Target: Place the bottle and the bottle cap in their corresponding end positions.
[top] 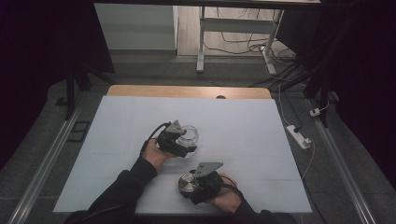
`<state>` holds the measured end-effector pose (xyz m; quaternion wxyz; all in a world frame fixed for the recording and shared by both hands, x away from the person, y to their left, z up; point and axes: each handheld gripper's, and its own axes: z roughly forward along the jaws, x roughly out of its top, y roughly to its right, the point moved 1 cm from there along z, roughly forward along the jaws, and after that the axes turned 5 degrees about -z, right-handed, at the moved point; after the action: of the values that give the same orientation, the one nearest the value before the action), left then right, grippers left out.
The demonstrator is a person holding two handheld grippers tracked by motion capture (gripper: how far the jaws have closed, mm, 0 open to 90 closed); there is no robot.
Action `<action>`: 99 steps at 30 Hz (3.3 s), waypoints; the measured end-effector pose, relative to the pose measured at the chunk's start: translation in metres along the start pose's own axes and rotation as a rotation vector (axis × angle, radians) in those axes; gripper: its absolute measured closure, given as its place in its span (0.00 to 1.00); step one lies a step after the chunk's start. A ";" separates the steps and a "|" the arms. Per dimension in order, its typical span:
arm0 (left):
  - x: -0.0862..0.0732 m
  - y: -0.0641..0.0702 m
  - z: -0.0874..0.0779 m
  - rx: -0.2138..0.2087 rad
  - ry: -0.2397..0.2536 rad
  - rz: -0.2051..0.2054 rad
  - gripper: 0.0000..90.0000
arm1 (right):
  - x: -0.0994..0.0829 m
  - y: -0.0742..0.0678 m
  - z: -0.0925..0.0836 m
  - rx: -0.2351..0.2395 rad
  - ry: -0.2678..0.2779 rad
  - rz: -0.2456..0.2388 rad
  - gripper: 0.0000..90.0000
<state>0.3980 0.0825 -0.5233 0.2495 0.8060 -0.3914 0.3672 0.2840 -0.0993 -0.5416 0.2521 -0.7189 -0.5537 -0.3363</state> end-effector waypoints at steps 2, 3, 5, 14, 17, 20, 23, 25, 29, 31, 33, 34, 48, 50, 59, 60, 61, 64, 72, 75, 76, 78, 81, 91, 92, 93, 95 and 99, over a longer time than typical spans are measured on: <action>0.000 0.000 0.001 0.002 -0.003 -0.001 0.17 | -0.001 0.000 0.001 0.000 -0.005 -0.002 0.20; -0.001 0.000 0.002 0.003 -0.005 0.002 0.17 | -0.001 0.000 0.002 0.000 -0.009 0.000 0.20; -0.002 0.001 0.003 0.005 -0.006 0.002 0.17 | -0.002 0.001 0.003 -0.004 -0.015 -0.002 0.20; -0.004 0.001 0.003 0.006 -0.007 0.015 0.17 | -0.002 0.000 0.006 -0.027 -0.048 -0.034 0.19; -0.005 0.002 0.003 0.010 -0.001 0.018 0.17 | -0.002 -0.001 0.008 -0.041 -0.069 -0.060 0.19; -0.006 0.001 0.003 0.010 0.001 0.022 0.17 | -0.002 -0.002 0.008 -0.046 -0.075 -0.067 0.19; -0.006 0.001 0.003 0.010 0.004 0.021 0.17 | -0.001 -0.002 0.008 -0.046 -0.077 -0.063 0.19; -0.006 0.001 0.003 0.010 0.004 0.021 0.17 | -0.001 -0.002 0.008 -0.047 -0.078 -0.062 0.19; -0.006 0.001 0.003 0.006 0.002 0.020 0.17 | -0.001 -0.002 0.008 -0.041 -0.075 -0.045 0.17; -0.005 0.000 0.003 -0.004 0.009 0.006 0.16 | 0.000 -0.001 0.008 -0.031 -0.070 -0.025 0.15; -0.004 0.000 0.002 -0.005 0.006 0.001 0.15 | 0.000 0.000 0.007 -0.032 -0.065 -0.015 0.14; -0.004 0.000 0.001 -0.005 0.010 0.000 0.14 | 0.001 0.000 0.006 -0.039 -0.065 -0.009 0.13; -0.005 -0.001 -0.025 -0.008 0.027 -0.053 0.04 | 0.013 0.008 -0.021 -0.061 0.042 0.054 0.09; -0.006 0.000 -0.029 -0.010 0.027 -0.057 0.03 | 0.013 0.010 -0.024 -0.068 0.046 0.056 0.09; -0.011 0.005 -0.046 -0.045 0.015 -0.081 0.00 | 0.013 0.016 -0.037 -0.097 0.056 0.077 0.06; -0.011 0.006 -0.048 -0.050 0.018 -0.086 0.00 | 0.013 0.017 -0.038 -0.099 0.053 0.082 0.06; -0.012 0.006 -0.050 -0.057 0.021 -0.091 0.00 | 0.012 0.018 -0.039 -0.102 0.053 0.085 0.06; -0.014 0.007 -0.055 -0.069 0.031 -0.105 0.00 | 0.011 0.020 -0.042 -0.099 0.054 0.105 0.04; -0.023 0.014 -0.067 -0.062 0.035 -0.105 0.00 | 0.010 0.024 -0.052 -0.114 0.051 0.118 0.00; -0.026 0.019 -0.071 -0.071 0.035 -0.100 0.00 | 0.009 0.025 -0.055 -0.126 0.057 0.125 0.00; -0.027 0.020 -0.072 -0.070 0.032 -0.097 0.00 | 0.008 0.026 -0.057 -0.129 0.056 0.125 0.00; -0.029 0.024 -0.074 -0.063 0.032 -0.088 0.00 | 0.007 0.027 -0.059 -0.139 0.053 0.126 0.00; -0.032 0.028 -0.078 -0.067 0.031 -0.086 0.00 | 0.005 0.028 -0.063 -0.155 0.057 0.132 0.00; -0.048 0.039 -0.099 -0.052 0.050 -0.107 0.00 | -0.005 0.033 -0.081 -0.218 0.055 0.141 0.00; -0.050 0.039 -0.102 -0.046 0.052 -0.111 0.00 | -0.007 0.034 -0.083 -0.226 0.057 0.143 0.00; -0.052 0.040 -0.104 -0.043 0.053 -0.116 0.00 | -0.008 0.034 -0.085 -0.233 0.057 0.146 0.00; -0.057 0.042 -0.110 -0.037 0.056 -0.125 0.00 | -0.011 0.035 -0.090 -0.250 0.052 0.151 0.00; -0.069 0.044 -0.121 -0.005 0.038 -0.130 0.00 | -0.019 0.035 -0.099 -0.282 0.042 0.165 0.00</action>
<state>0.2853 0.1717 -0.4989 0.2820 0.8220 -0.3345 0.3646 0.2944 -0.1927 -0.4915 0.1869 -0.7829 -0.4348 -0.4038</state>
